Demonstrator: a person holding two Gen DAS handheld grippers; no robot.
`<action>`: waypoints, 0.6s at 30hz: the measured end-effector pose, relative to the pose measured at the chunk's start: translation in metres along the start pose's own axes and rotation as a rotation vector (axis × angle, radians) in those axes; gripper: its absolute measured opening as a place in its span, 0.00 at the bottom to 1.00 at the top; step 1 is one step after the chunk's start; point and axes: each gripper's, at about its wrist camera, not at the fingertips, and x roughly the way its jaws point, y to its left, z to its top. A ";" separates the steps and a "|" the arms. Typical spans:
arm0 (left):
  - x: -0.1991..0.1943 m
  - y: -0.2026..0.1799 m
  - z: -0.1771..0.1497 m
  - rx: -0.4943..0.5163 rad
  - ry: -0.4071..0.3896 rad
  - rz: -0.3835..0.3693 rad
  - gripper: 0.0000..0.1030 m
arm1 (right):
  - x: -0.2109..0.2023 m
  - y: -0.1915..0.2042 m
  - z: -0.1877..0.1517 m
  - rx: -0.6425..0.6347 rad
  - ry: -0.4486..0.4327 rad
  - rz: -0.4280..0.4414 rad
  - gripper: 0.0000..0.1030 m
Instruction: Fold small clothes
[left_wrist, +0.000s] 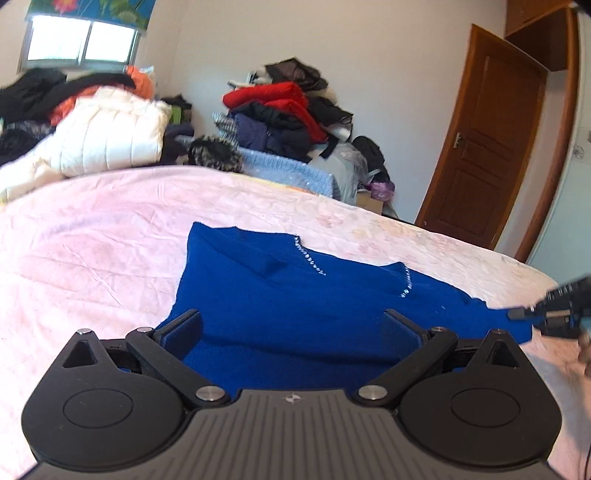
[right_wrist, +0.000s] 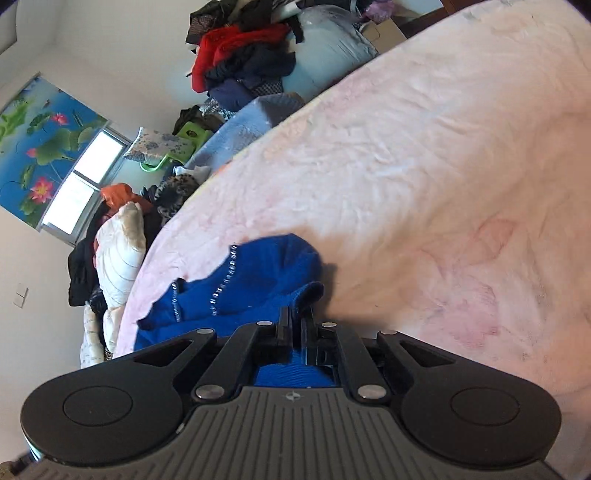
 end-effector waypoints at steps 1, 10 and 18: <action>0.009 0.003 0.005 -0.018 0.012 -0.010 1.00 | 0.003 0.000 0.001 0.008 0.001 0.013 0.09; 0.123 -0.006 0.052 0.034 0.201 0.033 1.00 | 0.008 -0.001 0.018 0.030 0.015 0.037 0.09; 0.158 0.000 0.027 0.170 0.261 0.162 1.00 | 0.022 -0.026 0.009 0.040 0.092 -0.031 0.19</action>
